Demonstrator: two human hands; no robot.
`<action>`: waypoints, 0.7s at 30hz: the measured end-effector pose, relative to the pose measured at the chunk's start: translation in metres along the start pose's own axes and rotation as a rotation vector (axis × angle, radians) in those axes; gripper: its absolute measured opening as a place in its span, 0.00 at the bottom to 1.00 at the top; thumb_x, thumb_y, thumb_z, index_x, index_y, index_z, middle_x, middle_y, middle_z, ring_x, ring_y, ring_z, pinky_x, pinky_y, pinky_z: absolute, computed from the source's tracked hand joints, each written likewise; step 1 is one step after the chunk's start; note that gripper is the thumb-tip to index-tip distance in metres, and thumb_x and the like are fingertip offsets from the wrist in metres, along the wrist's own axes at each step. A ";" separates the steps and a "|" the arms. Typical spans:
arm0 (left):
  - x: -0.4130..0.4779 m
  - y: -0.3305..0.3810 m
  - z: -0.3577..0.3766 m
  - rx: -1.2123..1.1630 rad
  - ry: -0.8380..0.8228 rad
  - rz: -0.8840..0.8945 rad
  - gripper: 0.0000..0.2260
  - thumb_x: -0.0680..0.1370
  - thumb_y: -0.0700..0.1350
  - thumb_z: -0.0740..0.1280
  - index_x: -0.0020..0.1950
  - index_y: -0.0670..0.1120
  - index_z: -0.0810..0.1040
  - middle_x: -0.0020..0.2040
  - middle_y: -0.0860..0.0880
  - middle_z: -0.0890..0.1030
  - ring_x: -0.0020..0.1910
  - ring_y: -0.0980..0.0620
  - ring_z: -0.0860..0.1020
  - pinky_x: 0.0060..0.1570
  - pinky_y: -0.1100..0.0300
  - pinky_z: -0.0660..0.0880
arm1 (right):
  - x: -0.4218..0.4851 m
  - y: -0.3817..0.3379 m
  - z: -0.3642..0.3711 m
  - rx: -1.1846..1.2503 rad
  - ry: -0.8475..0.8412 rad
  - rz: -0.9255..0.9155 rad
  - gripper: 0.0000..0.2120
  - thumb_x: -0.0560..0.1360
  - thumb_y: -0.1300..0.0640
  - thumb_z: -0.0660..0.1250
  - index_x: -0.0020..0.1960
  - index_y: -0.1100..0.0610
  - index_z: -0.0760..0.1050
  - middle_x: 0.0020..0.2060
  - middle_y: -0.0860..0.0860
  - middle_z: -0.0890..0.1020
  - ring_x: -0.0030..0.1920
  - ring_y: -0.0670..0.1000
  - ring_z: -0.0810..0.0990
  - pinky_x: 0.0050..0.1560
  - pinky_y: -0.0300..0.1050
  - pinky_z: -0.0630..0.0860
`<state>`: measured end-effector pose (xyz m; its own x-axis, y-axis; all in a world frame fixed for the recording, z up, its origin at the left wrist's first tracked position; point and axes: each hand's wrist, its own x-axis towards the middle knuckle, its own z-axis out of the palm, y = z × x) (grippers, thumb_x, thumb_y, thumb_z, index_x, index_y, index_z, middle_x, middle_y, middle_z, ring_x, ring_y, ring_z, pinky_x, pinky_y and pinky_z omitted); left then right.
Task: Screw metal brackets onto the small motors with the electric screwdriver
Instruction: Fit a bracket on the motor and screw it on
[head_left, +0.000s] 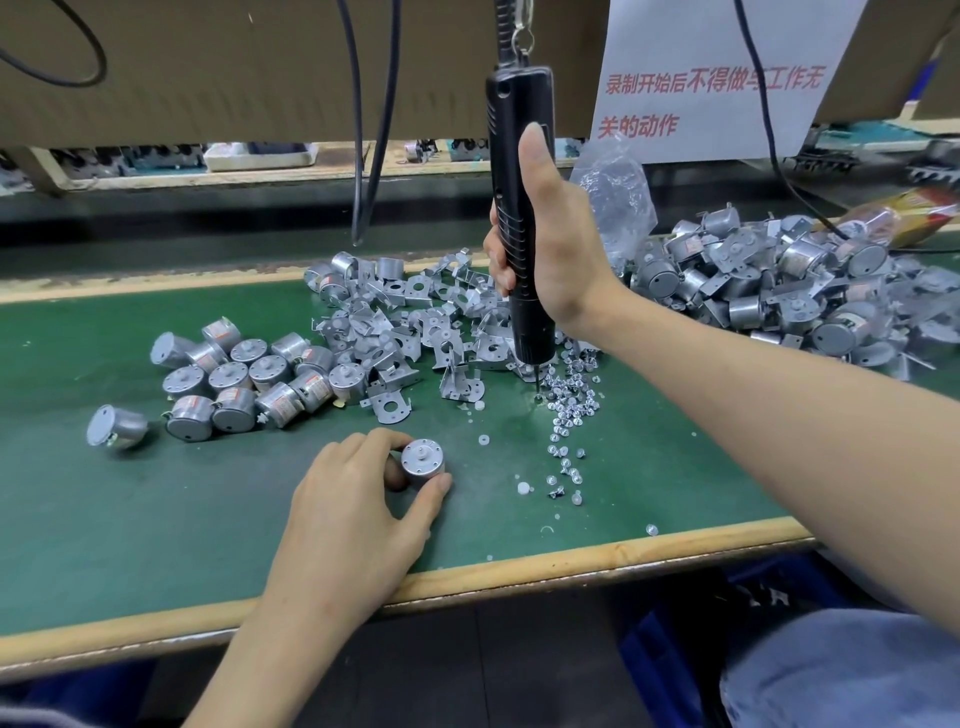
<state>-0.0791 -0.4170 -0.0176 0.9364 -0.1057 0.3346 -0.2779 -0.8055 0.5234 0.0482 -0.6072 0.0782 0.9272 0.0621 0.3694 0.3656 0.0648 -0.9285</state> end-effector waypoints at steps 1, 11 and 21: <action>0.000 0.000 0.000 0.000 0.001 0.000 0.10 0.72 0.55 0.73 0.50 0.53 0.78 0.37 0.57 0.74 0.42 0.52 0.74 0.42 0.57 0.66 | 0.000 0.000 0.000 -0.004 -0.001 -0.003 0.28 0.73 0.31 0.58 0.32 0.55 0.66 0.24 0.54 0.72 0.23 0.52 0.69 0.26 0.43 0.67; 0.000 0.000 0.001 0.003 0.008 0.002 0.10 0.72 0.54 0.73 0.49 0.53 0.78 0.36 0.57 0.74 0.41 0.51 0.74 0.41 0.57 0.65 | -0.002 0.000 0.000 -0.015 0.010 0.016 0.27 0.78 0.35 0.56 0.32 0.56 0.66 0.24 0.54 0.71 0.23 0.52 0.69 0.26 0.43 0.67; 0.001 -0.001 0.001 0.007 0.003 0.001 0.11 0.72 0.55 0.73 0.50 0.53 0.78 0.37 0.57 0.74 0.42 0.51 0.74 0.42 0.57 0.66 | -0.005 -0.001 0.001 0.000 0.019 0.013 0.26 0.77 0.36 0.56 0.33 0.57 0.66 0.25 0.55 0.71 0.23 0.52 0.69 0.26 0.44 0.67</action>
<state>-0.0778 -0.4168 -0.0187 0.9354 -0.1051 0.3377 -0.2779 -0.8091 0.5178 0.0430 -0.6064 0.0778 0.9333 0.0440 0.3565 0.3534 0.0644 -0.9333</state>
